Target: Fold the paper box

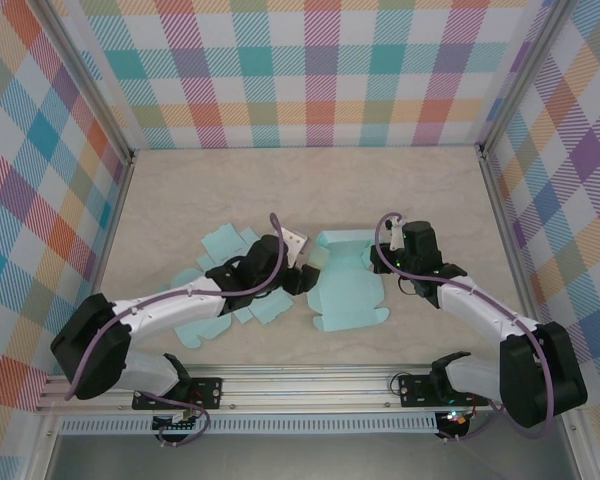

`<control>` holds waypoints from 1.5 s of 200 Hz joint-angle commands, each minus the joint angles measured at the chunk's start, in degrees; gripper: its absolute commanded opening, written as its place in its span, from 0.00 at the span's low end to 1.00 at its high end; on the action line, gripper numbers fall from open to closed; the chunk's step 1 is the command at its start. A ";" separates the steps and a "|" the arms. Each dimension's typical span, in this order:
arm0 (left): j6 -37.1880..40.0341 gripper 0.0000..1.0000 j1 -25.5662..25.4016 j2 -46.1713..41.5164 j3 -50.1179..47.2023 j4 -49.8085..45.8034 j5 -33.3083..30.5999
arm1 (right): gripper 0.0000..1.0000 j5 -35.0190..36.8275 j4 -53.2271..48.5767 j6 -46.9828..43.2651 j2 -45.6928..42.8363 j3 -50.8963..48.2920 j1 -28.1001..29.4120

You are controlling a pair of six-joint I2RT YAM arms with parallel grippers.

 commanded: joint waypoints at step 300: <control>-10.27 0.15 -2.86 12.29 11.68 2.92 -54.85 | 0.00 20.67 -8.40 11.97 0.82 8.71 19.44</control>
